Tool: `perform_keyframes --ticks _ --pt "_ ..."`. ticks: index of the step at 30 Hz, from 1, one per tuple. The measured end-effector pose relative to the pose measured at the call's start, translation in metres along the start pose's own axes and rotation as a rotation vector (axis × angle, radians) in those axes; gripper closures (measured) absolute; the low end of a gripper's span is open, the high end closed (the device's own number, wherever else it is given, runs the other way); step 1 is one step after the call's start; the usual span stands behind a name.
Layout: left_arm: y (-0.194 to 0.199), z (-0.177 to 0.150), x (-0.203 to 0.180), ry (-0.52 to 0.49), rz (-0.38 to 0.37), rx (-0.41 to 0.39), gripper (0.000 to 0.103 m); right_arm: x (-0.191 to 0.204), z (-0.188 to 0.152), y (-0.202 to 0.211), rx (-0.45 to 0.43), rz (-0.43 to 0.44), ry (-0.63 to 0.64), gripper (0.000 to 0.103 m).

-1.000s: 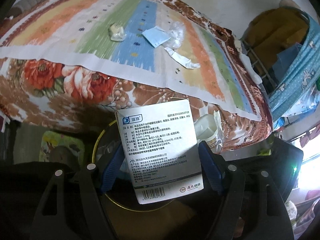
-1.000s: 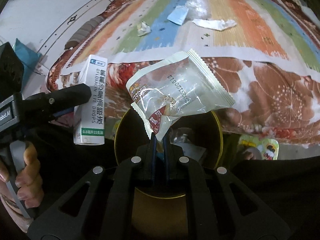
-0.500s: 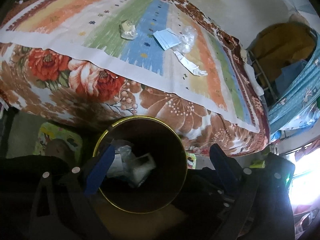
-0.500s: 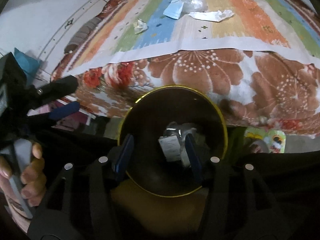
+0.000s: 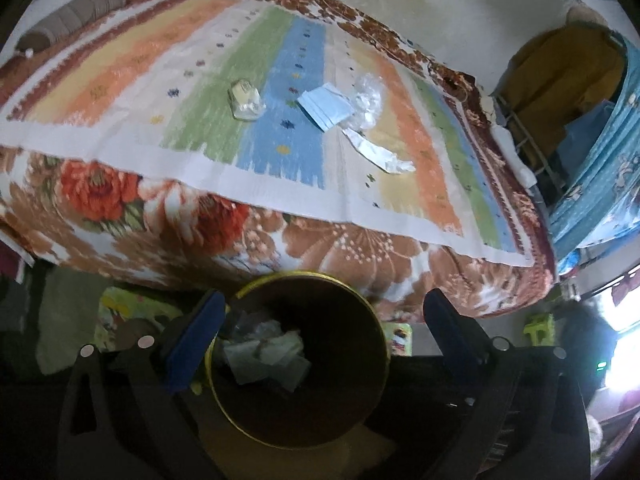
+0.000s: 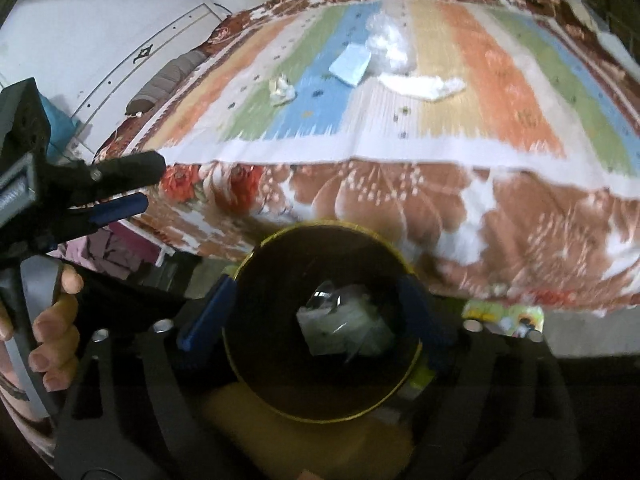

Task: Collect trash
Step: 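Move both grippers back toward the blue face mask and white tissue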

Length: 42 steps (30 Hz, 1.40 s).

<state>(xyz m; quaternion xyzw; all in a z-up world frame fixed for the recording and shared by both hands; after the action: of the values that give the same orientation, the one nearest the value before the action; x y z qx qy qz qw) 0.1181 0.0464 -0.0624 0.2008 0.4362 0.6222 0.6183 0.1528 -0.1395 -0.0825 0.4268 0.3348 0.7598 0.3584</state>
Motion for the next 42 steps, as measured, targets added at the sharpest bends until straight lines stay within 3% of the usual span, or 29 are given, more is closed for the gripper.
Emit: perform_keyframes --ticks 4,10,15,21,27,32,38,42 --pt "0.002 0.013 0.001 -0.026 0.028 -0.033 0.006 -0.006 0.012 0.002 -0.002 0.005 -0.024 0.01" --pt "0.0 0.04 -0.006 -0.13 0.03 -0.058 0.006 -0.012 0.037 -0.003 -0.002 -0.007 -0.041 0.009" --pt "-0.005 0.058 0.005 -0.092 0.0 -0.078 0.006 -0.016 0.064 -0.004 -0.019 -0.026 -0.045 0.009" --pt "-0.017 0.08 0.005 -0.173 0.094 -0.068 0.006 -0.015 0.098 0.0 -0.067 -0.051 -0.011 0.009" --pt "-0.034 0.096 0.011 -0.193 0.104 -0.035 0.006 -0.013 0.126 -0.006 -0.082 -0.109 0.052 0.009" --pt "-0.048 0.111 0.011 -0.258 0.238 -0.027 0.006 -0.02 0.148 -0.024 -0.044 -0.094 0.024 0.009" --pt "-0.064 0.123 0.017 -0.229 0.161 -0.008 0.007 -0.032 0.176 -0.045 -0.044 -0.137 -0.004 0.009" --pt "-0.077 0.129 0.019 -0.254 0.195 -0.017 0.006 -0.041 0.19 -0.057 -0.025 -0.125 -0.051 0.009"
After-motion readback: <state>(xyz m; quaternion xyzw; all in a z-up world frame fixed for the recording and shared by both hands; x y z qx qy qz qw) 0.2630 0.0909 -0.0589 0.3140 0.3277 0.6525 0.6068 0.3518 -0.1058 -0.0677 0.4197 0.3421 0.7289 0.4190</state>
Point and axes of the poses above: each gripper's, at about its wrist camera, not at the fingertips, and y roughly against the way its jaws point, x to its left, z to its top, the point moved 4 cm from there along -y, roughly the way its jaws point, and after that the axes turned 15 degrees about -y, right-handed, at the moved point
